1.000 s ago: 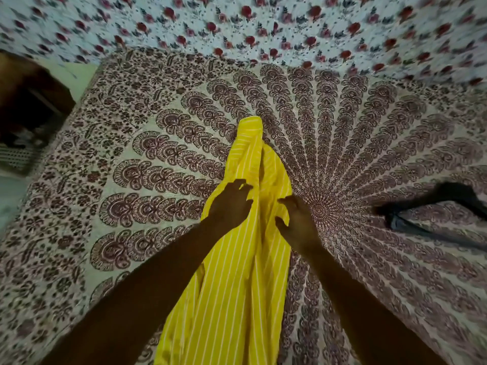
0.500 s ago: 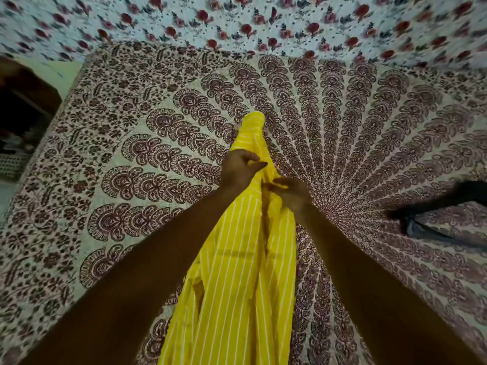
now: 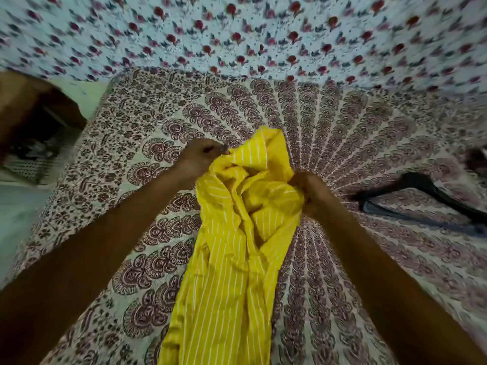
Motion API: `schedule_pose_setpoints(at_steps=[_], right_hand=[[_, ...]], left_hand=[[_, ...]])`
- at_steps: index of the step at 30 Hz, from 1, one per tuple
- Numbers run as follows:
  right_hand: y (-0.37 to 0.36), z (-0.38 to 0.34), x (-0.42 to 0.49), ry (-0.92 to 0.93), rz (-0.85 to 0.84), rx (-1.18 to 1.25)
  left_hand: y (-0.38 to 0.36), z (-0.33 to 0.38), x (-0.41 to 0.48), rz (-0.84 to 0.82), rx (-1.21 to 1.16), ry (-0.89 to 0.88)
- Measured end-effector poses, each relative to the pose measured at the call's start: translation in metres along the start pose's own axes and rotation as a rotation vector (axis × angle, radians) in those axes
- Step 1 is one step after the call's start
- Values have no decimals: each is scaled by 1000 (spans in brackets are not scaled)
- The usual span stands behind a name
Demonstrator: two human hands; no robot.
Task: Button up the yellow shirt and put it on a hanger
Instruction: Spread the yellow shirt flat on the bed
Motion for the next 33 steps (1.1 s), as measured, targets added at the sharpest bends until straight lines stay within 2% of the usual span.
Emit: schedule_pose_setpoints(at_steps=[3, 4, 5, 7, 8, 9, 11, 14, 19, 21, 24, 28, 33], right_hand=[[-7, 4, -59, -195, -198, 31], [-6, 1, -75, -208, -249, -15], [-4, -5, -87, -201, -255, -84], [12, -28, -109, -84, -140, -177], [21, -48, -124, 25, -60, -210], [27, -69, -137, 136, -8, -247], [27, -111, -170, 369, 22, -382], [17, -154, -225, 614, 27, -504], [-10, -219, -316, 971, 85, -614], [-19, -244, -348, 1104, 110, -629], [-33, -260, -376, 1123, 109, -627], [-51, -261, -412, 1159, 33, -593], [-61, -276, -451, 1260, 165, -642]], left_hand=[[8, 39, -42, 36, -181, -11], [10, 52, -52, 9, -93, -42], [10, 63, -62, -44, 115, -64], [13, 77, -80, -120, 625, -97], [19, 87, -91, -99, 750, -107], [26, 103, -100, -50, 769, -146], [39, 143, -121, 50, 598, -277], [61, 197, -151, 163, 276, -402], [87, 276, -207, 282, 83, -569], [99, 299, -222, 282, 152, -631], [114, 309, -232, 277, 398, -593], [149, 320, -255, 396, 164, -629], [163, 352, -288, 499, 202, -770]])
Point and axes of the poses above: each hand's wrist, its own x-axis towards the middle knuckle, its own y-axis out of the back of the hand, z = x × y, the point moved 9 cm from there along x, towards the middle knuckle
